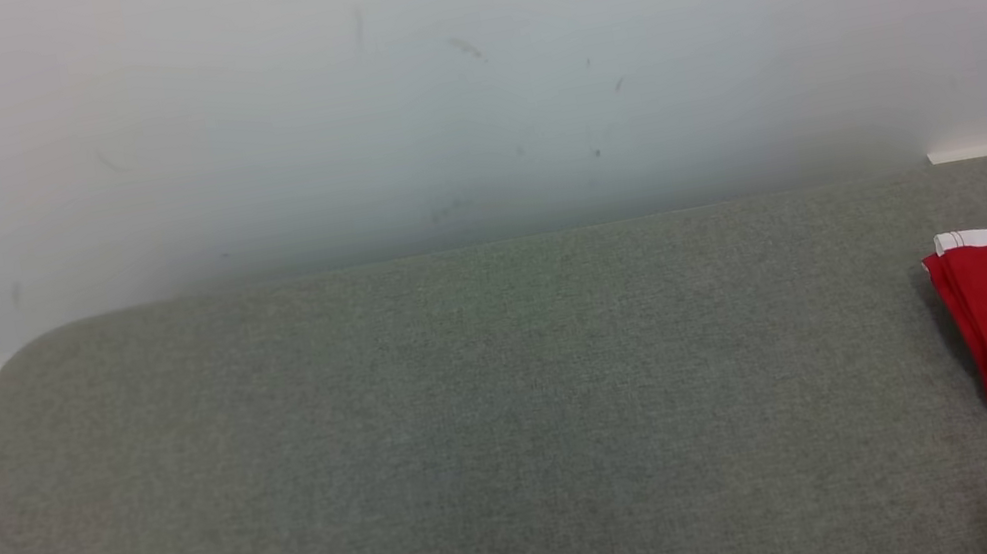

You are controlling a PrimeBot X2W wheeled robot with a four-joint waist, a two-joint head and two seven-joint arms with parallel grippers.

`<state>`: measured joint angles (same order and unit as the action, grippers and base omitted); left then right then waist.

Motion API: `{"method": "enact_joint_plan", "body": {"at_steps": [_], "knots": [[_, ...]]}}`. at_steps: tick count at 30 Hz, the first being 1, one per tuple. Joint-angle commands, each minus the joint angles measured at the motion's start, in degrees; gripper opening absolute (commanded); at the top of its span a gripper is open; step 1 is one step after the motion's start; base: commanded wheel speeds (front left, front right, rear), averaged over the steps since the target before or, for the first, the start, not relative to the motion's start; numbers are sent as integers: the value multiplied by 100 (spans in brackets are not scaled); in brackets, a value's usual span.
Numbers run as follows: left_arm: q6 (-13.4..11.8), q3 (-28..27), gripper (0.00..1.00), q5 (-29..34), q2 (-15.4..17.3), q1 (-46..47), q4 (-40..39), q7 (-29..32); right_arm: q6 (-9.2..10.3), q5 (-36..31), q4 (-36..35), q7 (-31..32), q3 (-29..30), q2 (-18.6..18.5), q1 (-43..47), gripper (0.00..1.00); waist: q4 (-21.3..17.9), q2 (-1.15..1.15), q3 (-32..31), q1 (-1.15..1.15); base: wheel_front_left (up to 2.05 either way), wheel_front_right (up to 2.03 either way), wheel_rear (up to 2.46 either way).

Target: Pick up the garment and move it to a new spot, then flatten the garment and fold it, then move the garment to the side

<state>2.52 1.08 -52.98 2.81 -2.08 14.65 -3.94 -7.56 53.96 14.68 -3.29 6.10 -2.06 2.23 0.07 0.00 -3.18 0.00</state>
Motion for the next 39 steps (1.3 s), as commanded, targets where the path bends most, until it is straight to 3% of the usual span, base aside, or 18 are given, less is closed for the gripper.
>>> {"method": "enact_joint_plan", "body": {"at_steps": [1, 39], "knots": [[48, -47, 0, -224, 49, 153, -68, 51, 6, 195, -72, 46, 24, -68, -167, 0, 0, 0, 7, 0, 0, 0, 0], [293, -443, 0, -2462, 71, 595, -90, 617, 10, 2362, -49, 618, 50, -95, -628, 0, -4, 0, 165, 0, 0, 0, 0]]}}
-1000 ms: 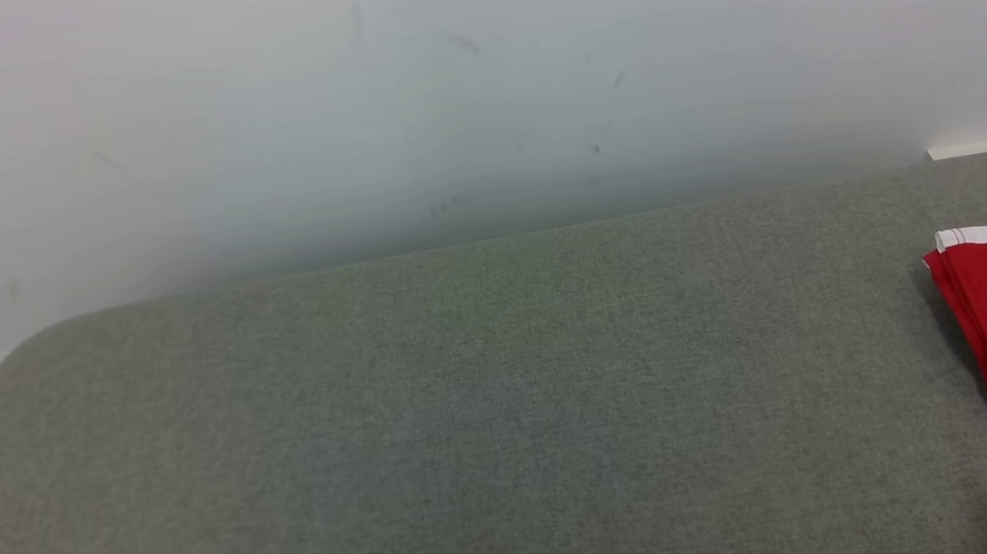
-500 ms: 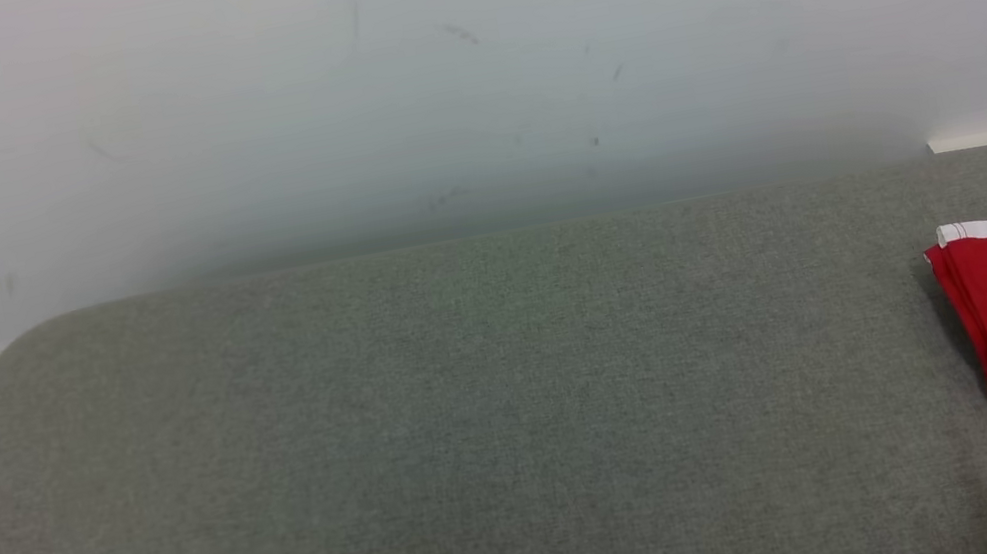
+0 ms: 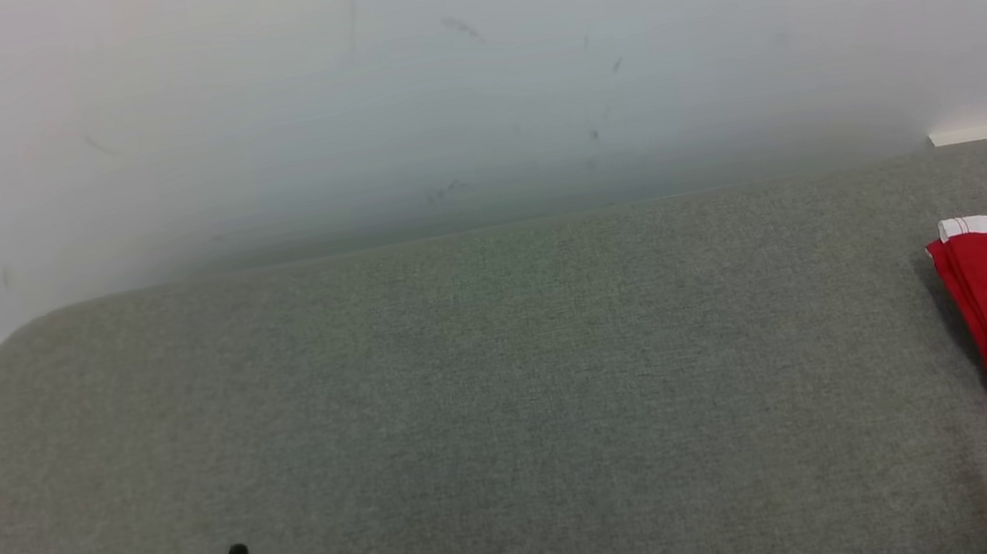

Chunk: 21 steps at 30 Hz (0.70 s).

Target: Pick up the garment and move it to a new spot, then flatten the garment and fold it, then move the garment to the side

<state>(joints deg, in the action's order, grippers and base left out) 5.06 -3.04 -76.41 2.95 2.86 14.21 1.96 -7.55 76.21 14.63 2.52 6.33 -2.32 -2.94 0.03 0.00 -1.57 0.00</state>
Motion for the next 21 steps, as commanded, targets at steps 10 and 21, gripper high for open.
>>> {"method": "enact_joint_plan", "body": {"at_steps": [10, 21], "knots": [[92, -122, 0, -613, 59, 202, -51, 152, 9, 593, -38, 159, 32, -73, -212, 0, -1, 0, 46, 0, 0, 0, 0], [144, -196, 0, -1038, 62, 280, -53, 265, 10, 1012, -33, 260, 36, -75, -309, 0, -2, 0, 87, 0, 0, 0, 0]]}}
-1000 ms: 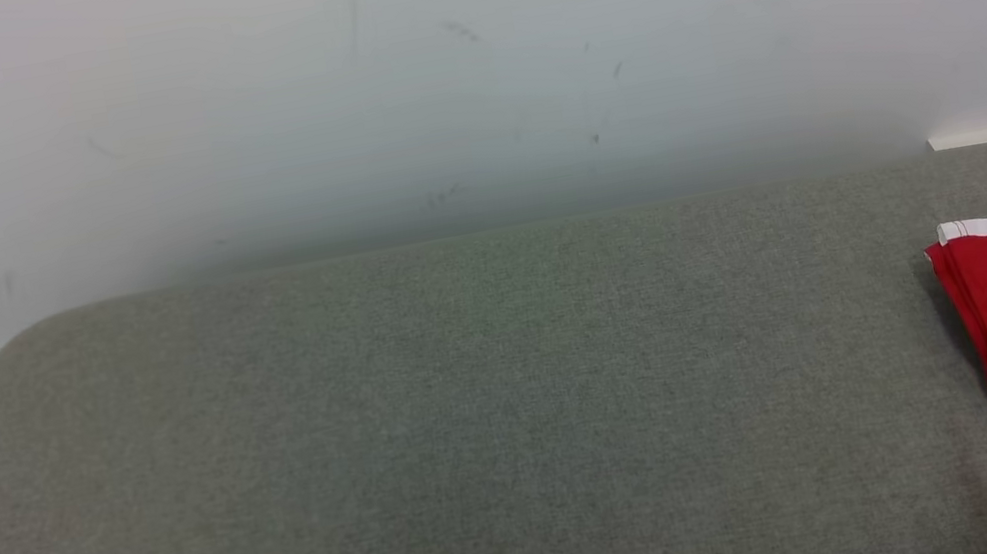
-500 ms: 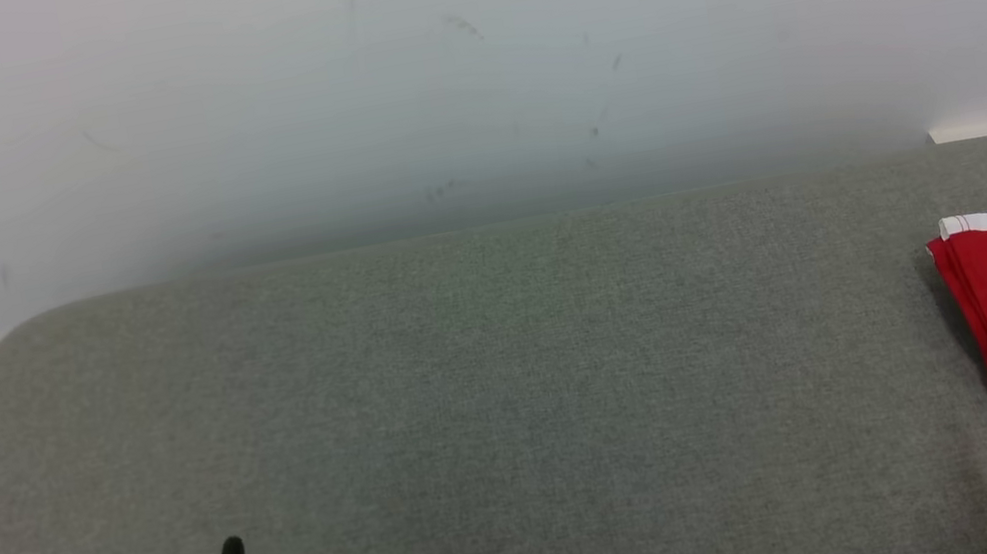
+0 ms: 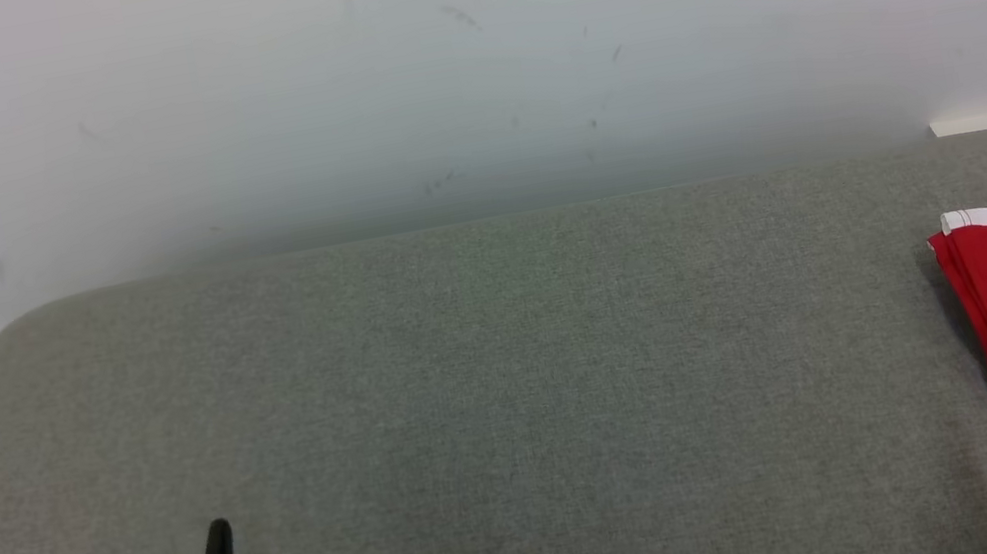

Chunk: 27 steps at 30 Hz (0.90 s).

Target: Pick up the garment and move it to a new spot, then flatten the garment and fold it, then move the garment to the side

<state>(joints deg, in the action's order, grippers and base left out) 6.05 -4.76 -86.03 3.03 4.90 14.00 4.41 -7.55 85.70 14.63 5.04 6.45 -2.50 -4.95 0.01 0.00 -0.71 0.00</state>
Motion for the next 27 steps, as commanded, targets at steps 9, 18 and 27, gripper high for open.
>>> {"method": "enact_joint_plan", "body": {"at_steps": [9, 18, 27], "knots": [[80, -95, 0, -437, 55, 151, -35, 113, 11, 421, -27, 104, 28, -60, -179, 0, -1, 0, 38, 0, 0, 0, 0], [100, -140, 0, -699, 54, 191, -36, 185, 12, 669, -22, 180, 31, -61, -223, 0, -2, 0, 69, 0, 0, 0, 0], [100, -142, 0, -686, 50, 186, -34, 185, 12, 663, -22, 180, 30, -60, -221, 0, -2, 0, 69, 0, 0, 0, 0]]}}
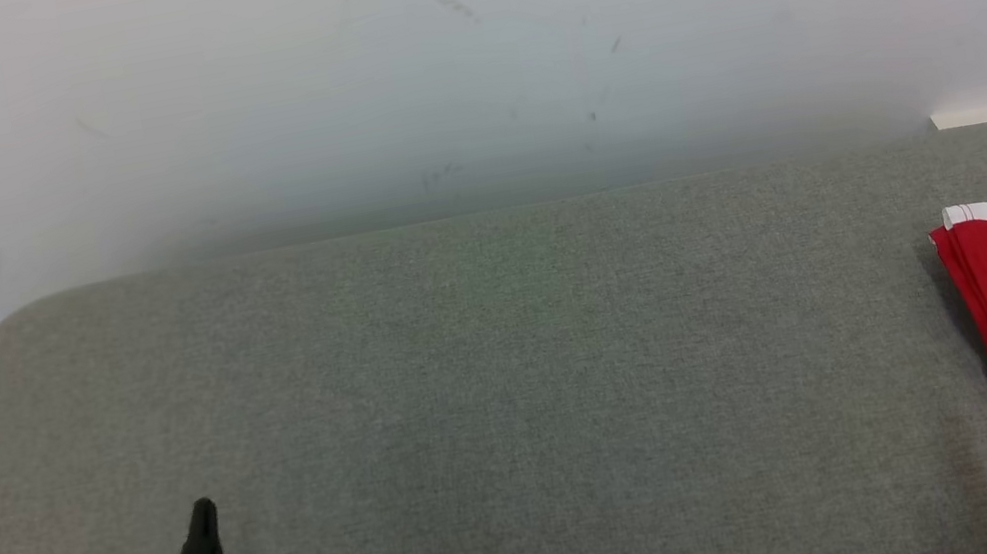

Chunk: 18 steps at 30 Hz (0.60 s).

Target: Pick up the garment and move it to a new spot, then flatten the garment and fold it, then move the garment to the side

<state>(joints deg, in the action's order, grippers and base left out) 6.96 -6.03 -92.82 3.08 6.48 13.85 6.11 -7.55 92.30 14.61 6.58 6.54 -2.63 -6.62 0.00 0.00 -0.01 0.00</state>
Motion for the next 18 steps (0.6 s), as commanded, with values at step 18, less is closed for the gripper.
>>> {"method": "enact_joint_plan", "body": {"at_steps": [18], "knots": [[9, -22, 0, 2, 38, 29, -18, 21, 12, 3, -20, 27, 22, -46, -52, 0, 0, 0, 0, 0, 0, 0, 0]]}}
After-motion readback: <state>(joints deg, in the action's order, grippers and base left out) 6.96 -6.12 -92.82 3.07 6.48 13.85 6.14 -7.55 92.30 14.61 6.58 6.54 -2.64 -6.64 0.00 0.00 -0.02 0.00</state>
